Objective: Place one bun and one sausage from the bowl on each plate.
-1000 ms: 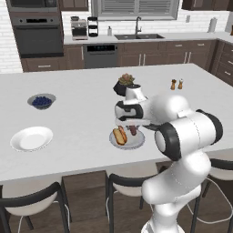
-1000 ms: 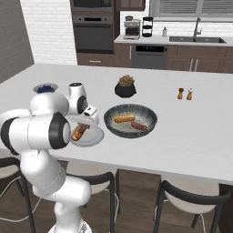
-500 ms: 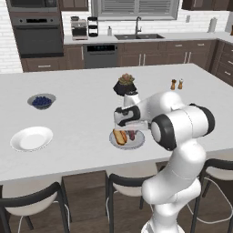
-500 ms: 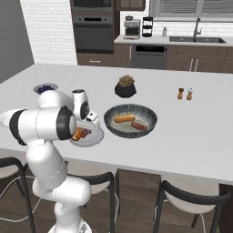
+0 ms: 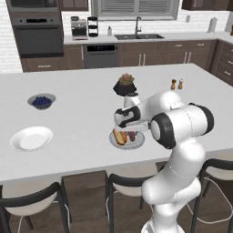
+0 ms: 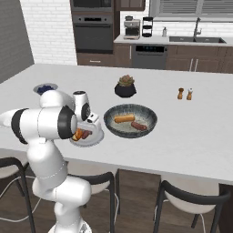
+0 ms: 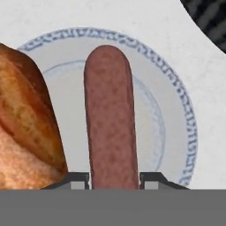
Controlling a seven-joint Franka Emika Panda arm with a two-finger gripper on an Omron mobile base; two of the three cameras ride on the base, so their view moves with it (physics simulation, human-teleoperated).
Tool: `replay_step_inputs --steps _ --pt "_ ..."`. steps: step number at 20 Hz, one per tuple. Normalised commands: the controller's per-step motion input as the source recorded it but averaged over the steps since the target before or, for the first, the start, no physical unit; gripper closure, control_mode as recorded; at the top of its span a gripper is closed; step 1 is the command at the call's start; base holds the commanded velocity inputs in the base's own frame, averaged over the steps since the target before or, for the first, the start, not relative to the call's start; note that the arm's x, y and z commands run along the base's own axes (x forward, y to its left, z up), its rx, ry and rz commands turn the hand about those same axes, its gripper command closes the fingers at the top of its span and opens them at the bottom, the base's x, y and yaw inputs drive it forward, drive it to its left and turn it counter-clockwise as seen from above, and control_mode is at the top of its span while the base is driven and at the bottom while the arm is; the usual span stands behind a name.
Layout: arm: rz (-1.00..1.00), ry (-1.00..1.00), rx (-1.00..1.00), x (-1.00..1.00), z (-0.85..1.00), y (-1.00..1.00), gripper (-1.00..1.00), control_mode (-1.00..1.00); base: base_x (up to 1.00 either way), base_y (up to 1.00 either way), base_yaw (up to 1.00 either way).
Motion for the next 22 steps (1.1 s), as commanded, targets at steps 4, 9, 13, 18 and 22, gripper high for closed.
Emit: replay_step_inputs --steps 4,9,13,18,22 --pt "0.00 -0.02 0.00 0.00 0.02 0.00 -1.00 -1.00 0.00 0.00 0.00" --pt "0.00 -0.01 0.00 -0.09 0.39 0.00 -1.00 -1.00 0.00 0.00 0.00" --pt "0.00 0.00 0.00 -0.26 0.87 0.00 -1.00 -1.00 0.00 0.00 0.00" --pt "0.00 0.00 -0.03 -0.11 0.71 -0.64 -1.00 -1.00 0.00 0.00 0.00" --pt "0.04 0.00 0.00 0.24 0.72 -0.91 -1.00 -1.00 0.00 0.00 0.00"
